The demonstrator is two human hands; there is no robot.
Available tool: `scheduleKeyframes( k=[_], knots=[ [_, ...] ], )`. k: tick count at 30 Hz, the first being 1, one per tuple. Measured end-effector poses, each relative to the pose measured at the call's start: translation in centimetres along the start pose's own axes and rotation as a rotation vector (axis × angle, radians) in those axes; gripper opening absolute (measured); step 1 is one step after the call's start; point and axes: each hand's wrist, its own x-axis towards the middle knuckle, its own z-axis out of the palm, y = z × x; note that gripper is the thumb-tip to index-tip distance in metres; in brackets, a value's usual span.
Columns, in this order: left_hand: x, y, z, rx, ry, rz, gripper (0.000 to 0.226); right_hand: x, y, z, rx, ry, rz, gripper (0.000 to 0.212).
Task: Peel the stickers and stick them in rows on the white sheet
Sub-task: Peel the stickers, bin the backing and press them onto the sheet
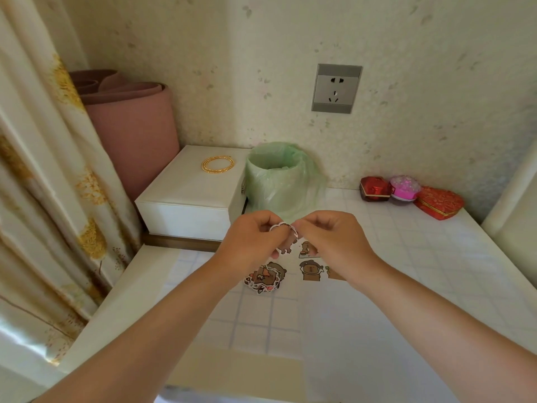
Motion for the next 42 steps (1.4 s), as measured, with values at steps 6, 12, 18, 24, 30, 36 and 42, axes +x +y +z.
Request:
scheduleKeyframes(
  k=[6,12,18,24,30,36,42],
  knots=[
    [0.0,0.3,-0.4,-0.065,-0.055,0.009,0.016,0.7,-0.1,-1.2,0.225,-0.159,0.242,0.017],
    [-0.1,0.3,-0.5,-0.057,-0.057,0.028,0.016,0.5,0.1,-0.9,0.015,-0.059,0.06,0.013],
    [-0.2,0.4,0.0,-0.09,-0.017,0.032,0.013,0.3,0.5,-0.2,-0.112,0.015,-0.088,0.018],
    [0.1,0.4,-0.3,-0.06,-0.012,0.031,0.016,0.5,0.0,-0.9,0.132,-0.124,0.07,0.018],
    [0.0,0.5,-0.4,-0.05,-0.038,0.023,0.018,0.6,0.1,-1.0,0.06,-0.136,0.05,0.022],
    [0.0,0.5,-0.7,-0.044,-0.068,0.038,0.018,0.6,-0.1,-1.1,0.084,-0.17,0.059,0.02],
    [-0.2,0.6,-0.9,-0.039,-0.08,0.055,0.016,0.5,0.1,-1.2,0.095,-0.185,0.066,0.02]
  ],
)
